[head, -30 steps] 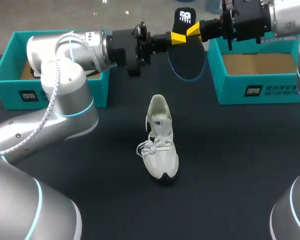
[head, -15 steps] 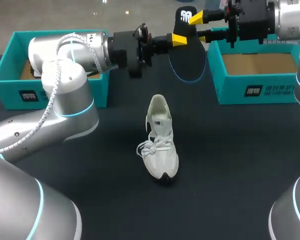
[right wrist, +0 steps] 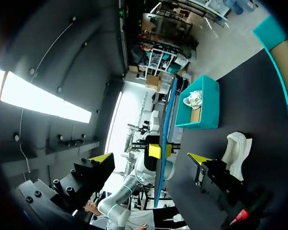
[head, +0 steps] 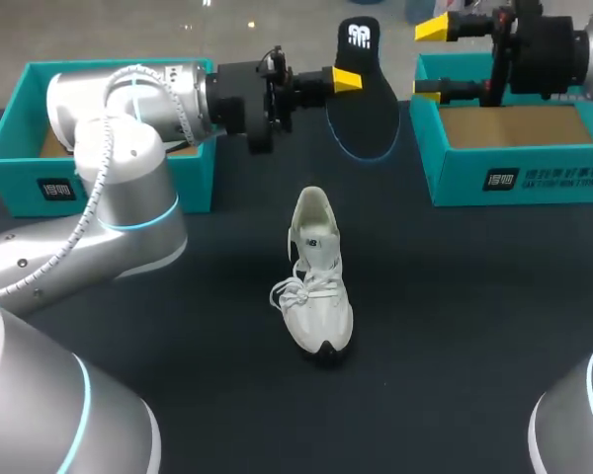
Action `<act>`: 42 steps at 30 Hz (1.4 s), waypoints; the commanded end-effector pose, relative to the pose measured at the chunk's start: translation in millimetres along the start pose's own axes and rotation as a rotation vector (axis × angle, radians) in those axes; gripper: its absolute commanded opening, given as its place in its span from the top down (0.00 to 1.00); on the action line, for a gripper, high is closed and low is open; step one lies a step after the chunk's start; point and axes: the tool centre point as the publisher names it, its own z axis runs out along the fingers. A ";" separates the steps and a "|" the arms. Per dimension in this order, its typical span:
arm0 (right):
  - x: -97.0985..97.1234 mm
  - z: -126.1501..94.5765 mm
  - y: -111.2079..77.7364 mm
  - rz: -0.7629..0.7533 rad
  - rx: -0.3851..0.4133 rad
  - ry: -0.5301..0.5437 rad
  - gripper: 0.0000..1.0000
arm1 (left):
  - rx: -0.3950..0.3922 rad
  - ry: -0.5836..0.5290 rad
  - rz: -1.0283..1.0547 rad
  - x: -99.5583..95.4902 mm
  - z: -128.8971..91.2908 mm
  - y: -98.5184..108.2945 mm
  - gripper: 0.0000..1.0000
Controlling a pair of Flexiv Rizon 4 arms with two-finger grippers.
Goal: Take the shoe out of the shoebox, open the shoe tongue, remove and reinsert the insole, then place the shoe into the shoebox
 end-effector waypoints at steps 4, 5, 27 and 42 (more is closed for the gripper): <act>4.6 -9.7 -2.6 0.000 0.002 -0.016 0.00 | -0.002 0.000 0.001 -0.2 -0.3 -1.0 1.00; 4.6 -9.7 -2.6 0.000 0.002 -0.016 0.00 | -0.002 0.000 0.001 -0.2 -0.3 -1.0 1.00; 4.6 -9.7 -2.6 0.000 0.002 -0.016 0.00 | -0.002 0.000 0.001 -0.2 -0.3 -1.0 1.00; -1.4 -20.9 -12.4 -0.007 0.131 -0.085 0.00 | -0.002 0.000 0.001 -0.2 -0.3 -1.0 1.00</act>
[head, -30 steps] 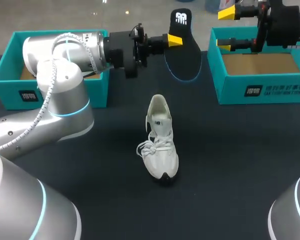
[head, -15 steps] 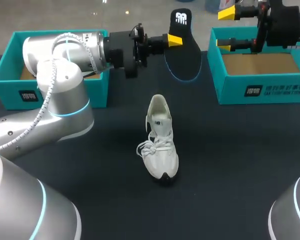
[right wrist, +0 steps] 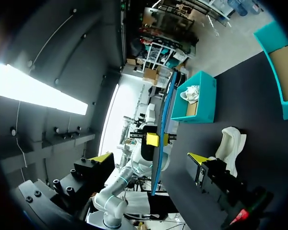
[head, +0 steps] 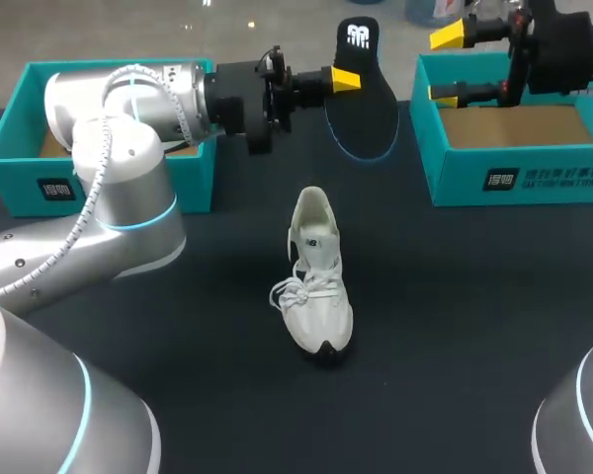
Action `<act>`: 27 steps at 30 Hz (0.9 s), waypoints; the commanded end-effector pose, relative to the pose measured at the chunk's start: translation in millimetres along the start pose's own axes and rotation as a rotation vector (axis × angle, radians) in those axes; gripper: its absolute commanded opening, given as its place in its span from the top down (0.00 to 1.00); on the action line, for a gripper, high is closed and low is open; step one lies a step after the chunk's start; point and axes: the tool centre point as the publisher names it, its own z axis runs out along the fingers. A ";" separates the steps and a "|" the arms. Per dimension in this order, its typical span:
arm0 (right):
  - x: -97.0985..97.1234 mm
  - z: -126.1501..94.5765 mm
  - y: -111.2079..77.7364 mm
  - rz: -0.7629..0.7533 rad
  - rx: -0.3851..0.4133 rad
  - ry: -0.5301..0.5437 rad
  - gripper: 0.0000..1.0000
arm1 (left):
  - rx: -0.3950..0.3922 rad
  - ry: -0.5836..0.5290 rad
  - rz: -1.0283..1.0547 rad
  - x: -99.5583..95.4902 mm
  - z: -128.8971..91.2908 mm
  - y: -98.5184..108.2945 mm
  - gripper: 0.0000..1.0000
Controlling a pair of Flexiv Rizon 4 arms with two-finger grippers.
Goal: Take the shoe out of the shoebox, open the shoe tongue, remove and reinsert the insole, then place the shoe into the shoebox
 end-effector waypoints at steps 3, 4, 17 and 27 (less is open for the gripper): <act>-13.0 -13.8 -1.0 0.038 0.081 -0.063 0.00 | -0.002 -0.001 0.001 0.2 0.4 -0.6 1.00; -18.2 -17.0 -1.6 0.047 0.079 -0.070 0.00 | -0.002 -0.001 0.001 0.2 0.4 -0.6 1.00; -58.9 -47.8 5.8 0.139 0.025 -0.054 0.00 | -0.002 -0.001 0.001 0.2 0.4 -0.6 1.00; -49.1 -50.5 15.6 0.124 -0.004 -0.062 0.00 | -0.002 -0.001 0.001 0.2 0.4 -0.6 1.00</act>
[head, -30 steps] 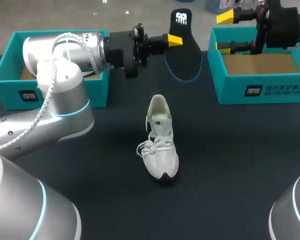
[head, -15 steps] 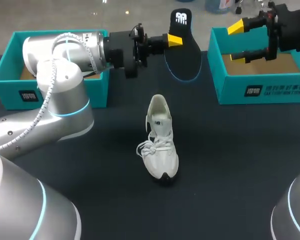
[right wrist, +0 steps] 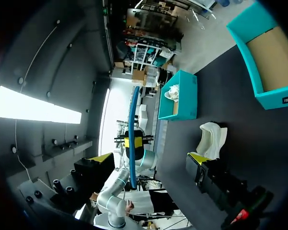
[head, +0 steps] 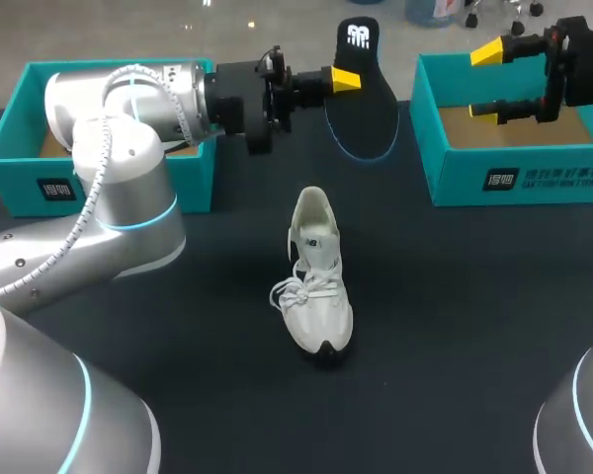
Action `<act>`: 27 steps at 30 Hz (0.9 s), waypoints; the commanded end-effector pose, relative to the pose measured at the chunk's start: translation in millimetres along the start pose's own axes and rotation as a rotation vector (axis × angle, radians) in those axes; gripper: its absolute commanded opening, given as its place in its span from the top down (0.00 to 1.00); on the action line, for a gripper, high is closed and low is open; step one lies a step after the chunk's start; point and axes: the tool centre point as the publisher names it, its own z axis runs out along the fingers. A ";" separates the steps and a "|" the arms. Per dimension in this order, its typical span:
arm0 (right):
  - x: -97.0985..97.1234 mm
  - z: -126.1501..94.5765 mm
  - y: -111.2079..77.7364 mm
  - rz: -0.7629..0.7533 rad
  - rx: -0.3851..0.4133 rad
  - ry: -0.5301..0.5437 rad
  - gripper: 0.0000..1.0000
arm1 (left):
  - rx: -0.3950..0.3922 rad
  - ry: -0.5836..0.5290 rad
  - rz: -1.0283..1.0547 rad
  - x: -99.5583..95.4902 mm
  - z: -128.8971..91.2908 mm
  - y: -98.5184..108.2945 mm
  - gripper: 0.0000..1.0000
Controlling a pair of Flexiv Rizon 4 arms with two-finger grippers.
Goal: Take the shoe out of the shoebox, open the shoe tongue, remove and reinsert the insole, then place the shoe into the shoebox
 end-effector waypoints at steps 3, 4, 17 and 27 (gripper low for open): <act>6.5 0.0 -1.1 0.003 -0.001 -0.017 0.00 | -0.002 -0.001 0.001 0.2 0.4 -0.6 1.00; 6.5 0.0 -1.1 0.003 -0.001 -0.017 0.00 | -0.002 -0.001 0.001 0.2 0.4 -0.6 1.00; 6.5 0.0 -1.1 0.003 -0.001 -0.017 0.00 | -0.093 -0.012 -0.679 -12.4 -6.2 12.6 1.00; 6.5 0.0 -1.1 0.003 -0.001 -0.017 0.00 | -0.027 -0.018 -1.178 -17.3 -2.5 14.8 1.00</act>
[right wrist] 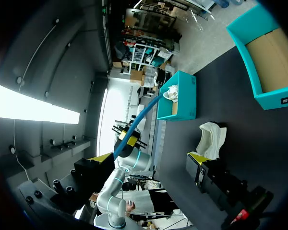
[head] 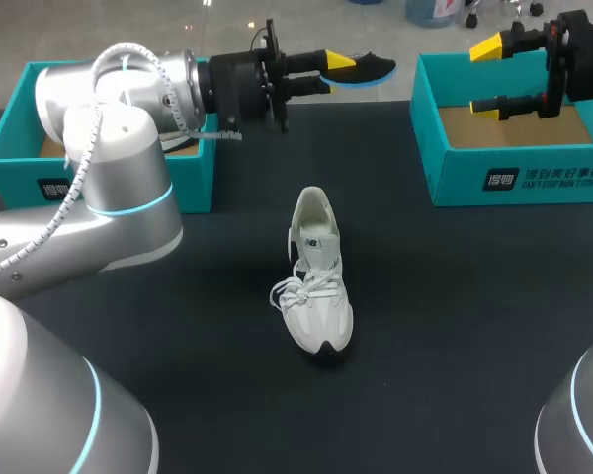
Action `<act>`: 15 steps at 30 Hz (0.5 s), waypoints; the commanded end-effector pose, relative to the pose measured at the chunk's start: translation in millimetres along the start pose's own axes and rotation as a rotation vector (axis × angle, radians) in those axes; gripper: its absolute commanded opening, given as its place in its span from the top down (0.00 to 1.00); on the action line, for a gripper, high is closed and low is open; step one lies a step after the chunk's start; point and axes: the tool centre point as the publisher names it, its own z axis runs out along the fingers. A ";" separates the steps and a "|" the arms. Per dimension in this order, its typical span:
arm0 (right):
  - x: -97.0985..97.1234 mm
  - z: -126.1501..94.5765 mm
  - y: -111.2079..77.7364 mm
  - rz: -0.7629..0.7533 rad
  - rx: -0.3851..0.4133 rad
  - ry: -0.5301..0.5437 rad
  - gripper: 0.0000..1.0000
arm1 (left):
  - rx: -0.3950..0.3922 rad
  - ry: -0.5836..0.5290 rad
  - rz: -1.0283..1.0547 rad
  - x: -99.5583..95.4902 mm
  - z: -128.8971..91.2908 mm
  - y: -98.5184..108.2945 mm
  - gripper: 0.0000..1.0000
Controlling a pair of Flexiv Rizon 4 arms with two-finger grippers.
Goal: Take the shoe out of the shoebox, open the shoe tongue, remove and reinsert the insole, then place the shoe into the shoebox
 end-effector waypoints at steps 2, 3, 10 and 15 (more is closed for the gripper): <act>0.6 0.3 -0.9 0.001 -0.002 -0.003 0.00 | 0.021 -0.007 -0.641 -7.8 3.3 -0.6 1.00; 0.6 0.3 -0.9 0.001 -0.002 -0.003 0.00 | 0.021 -0.007 -0.641 -7.8 3.3 -0.6 1.00; 0.6 0.3 -0.9 0.001 -0.002 -0.003 0.00 | 0.021 -0.007 -0.641 -7.8 3.3 -0.6 1.00; 0.6 0.3 -0.9 0.001 -0.002 -0.003 0.00 | 0.021 -0.007 -0.641 -7.8 3.3 -0.6 1.00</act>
